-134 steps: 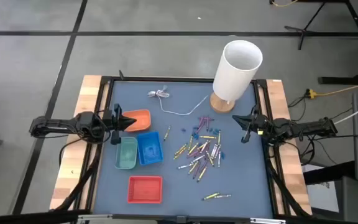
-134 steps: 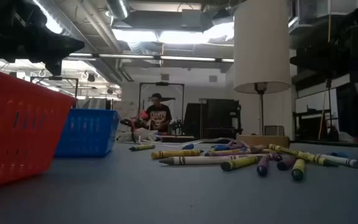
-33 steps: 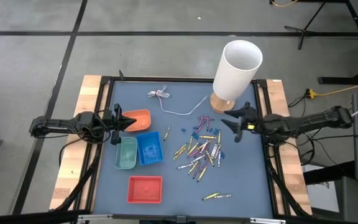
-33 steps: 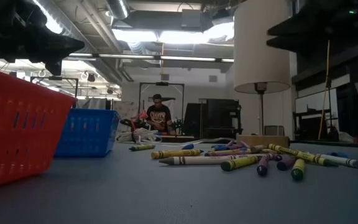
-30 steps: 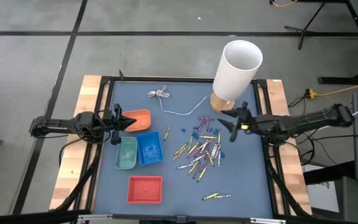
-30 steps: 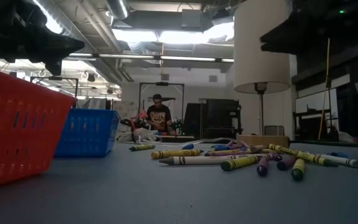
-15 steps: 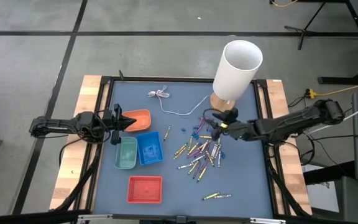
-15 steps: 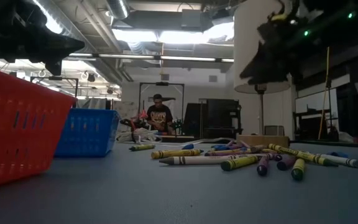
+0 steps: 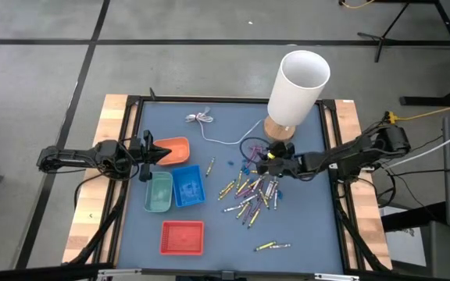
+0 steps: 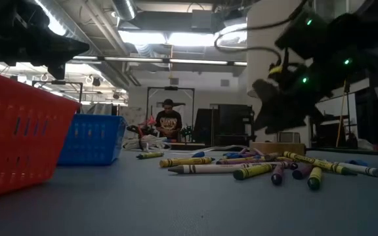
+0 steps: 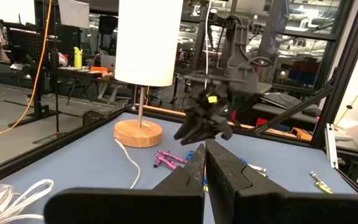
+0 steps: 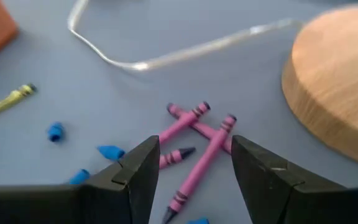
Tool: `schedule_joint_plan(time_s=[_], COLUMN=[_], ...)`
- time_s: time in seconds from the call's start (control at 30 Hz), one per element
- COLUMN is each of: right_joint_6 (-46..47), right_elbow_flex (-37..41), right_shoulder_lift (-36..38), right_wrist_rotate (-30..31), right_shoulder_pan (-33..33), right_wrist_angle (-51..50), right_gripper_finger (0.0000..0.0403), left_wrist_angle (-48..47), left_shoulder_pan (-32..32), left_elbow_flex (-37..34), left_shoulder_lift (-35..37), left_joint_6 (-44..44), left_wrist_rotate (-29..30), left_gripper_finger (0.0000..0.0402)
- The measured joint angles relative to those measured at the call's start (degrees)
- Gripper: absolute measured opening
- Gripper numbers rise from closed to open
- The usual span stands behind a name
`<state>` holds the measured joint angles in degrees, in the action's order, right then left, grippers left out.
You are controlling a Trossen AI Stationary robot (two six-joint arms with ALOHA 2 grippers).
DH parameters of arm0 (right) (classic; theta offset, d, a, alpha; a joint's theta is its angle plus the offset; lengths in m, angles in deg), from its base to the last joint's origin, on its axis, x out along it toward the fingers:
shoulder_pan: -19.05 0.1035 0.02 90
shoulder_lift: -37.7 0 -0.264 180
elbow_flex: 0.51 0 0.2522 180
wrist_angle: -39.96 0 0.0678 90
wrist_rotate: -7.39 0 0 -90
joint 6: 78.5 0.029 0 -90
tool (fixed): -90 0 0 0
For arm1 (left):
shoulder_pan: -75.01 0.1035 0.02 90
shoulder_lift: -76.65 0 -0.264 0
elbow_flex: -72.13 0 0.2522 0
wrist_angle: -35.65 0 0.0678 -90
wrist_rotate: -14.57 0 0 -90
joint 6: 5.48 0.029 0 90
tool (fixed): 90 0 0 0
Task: Sort crayons
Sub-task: Put the violet crayon into the orange bin
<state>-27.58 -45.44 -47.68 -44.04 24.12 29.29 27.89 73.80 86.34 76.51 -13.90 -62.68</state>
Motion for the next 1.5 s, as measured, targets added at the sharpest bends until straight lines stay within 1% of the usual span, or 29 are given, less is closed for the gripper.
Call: schedule_joint_plan(time_s=[0.1,0.2,0.57,0.83,0.93,1.23,1.5], right_joint_6=[0.3,0.3,2.0,2.8,2.7,2.8,2.8], right_elbow_flex=[0.0,0.0,0.0,0.0,-0.1,0.0,0.0], right_shoulder_lift=[-1.9,-3.5,-6.9,-9.5,-10.2,-10.4,-10.4], right_wrist_rotate=[-3.2,-4.8,-5.8,-5.2,-4.8,-4.0,-4.3], right_shoulder_pan=[-1.5,-2.3,-2.5,-2.5,-2.5,-2.5,-2.5], right_wrist_angle=[0.1,0.1,0.6,3.8,4.2,4.4,4.6], right_gripper_finger=[0.0199,0.0199,0.0199,0.0194,0.0178,0.0107,0.0065], left_wrist_angle=[0.0,0.0,0.0,0.0,0.0,0.0,0.0], left_shoulder_pan=[0.0,0.0,0.0,0.0,0.0,0.0,0.0], left_elbow_flex=[0.0,0.0,0.0,0.0,0.0,0.0,0.0], left_shoulder_lift=[0.0,0.0,0.0,0.0,0.0,0.0,0.0], left_joint_6=[0.0,0.0,0.0,0.0,0.0,0.0,0.0], left_wrist_rotate=[0.0,0.0,0.0,0.0,0.0,0.0,0.0], left_gripper_finger=[0.0000,0.0000,0.0000,0.0000,0.0000,0.0000,0.0000])
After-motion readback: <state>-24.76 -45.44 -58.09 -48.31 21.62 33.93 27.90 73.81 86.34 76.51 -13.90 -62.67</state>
